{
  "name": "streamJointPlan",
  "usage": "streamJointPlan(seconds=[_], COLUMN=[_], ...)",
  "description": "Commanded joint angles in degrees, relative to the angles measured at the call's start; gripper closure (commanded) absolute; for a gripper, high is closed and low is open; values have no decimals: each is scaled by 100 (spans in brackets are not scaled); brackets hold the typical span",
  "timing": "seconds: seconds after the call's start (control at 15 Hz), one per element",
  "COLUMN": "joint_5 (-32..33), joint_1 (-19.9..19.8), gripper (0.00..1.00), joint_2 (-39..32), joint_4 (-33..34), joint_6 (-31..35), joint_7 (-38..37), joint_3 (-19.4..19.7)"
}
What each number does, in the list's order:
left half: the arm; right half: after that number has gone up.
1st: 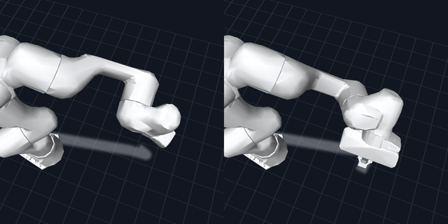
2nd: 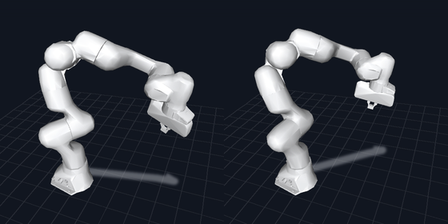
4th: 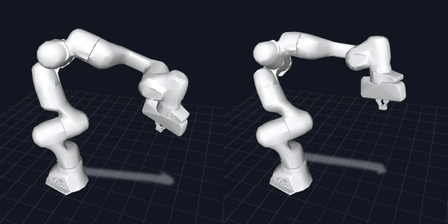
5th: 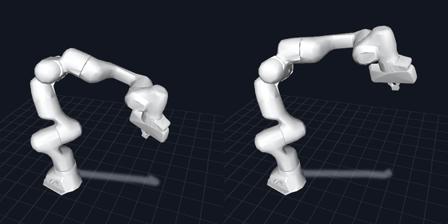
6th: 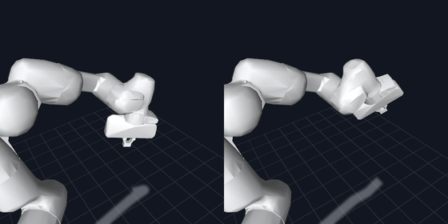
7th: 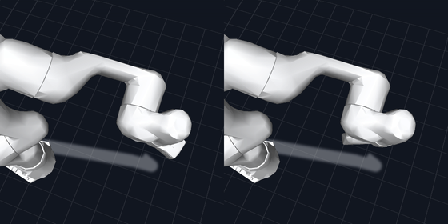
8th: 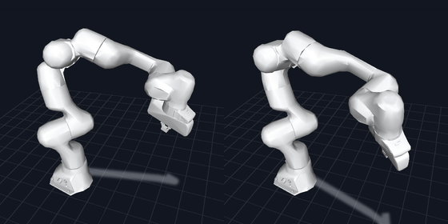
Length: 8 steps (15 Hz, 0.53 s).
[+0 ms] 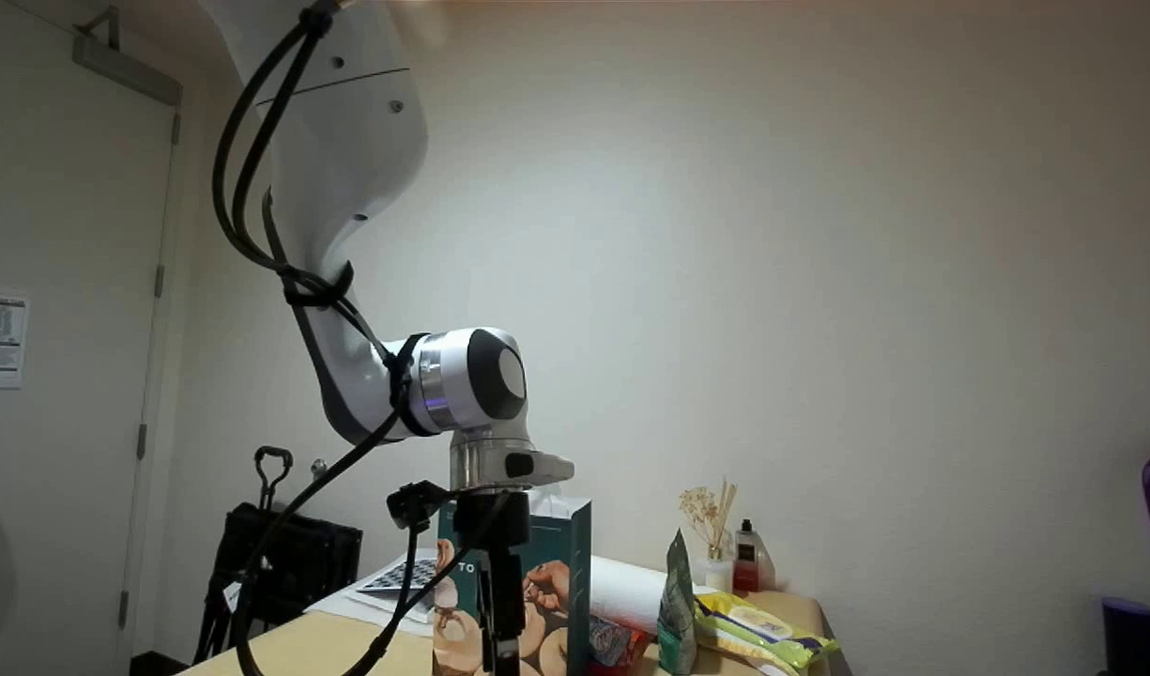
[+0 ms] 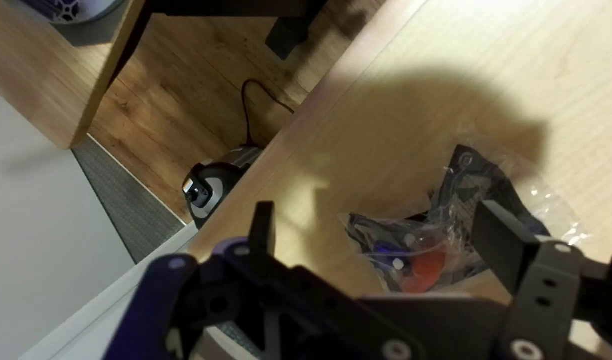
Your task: Pick up the sachet from the table and put it in the bag.
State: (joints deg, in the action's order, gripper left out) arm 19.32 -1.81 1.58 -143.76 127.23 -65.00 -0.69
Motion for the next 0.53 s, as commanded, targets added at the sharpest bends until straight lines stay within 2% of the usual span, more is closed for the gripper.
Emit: streamJointPlan(seconds=[0.0, 0.2, 0.47], joint_5=[135, 149, -101], joint_1=[35, 37, 26], gripper=[0, 0, 0], joint_2=[1, 0, -454], joint_4=[-11, -10, 338], joint_6=[-9, -10, 46], joint_7=[-103, -103, 5], joint_3=[21, 24, 68])
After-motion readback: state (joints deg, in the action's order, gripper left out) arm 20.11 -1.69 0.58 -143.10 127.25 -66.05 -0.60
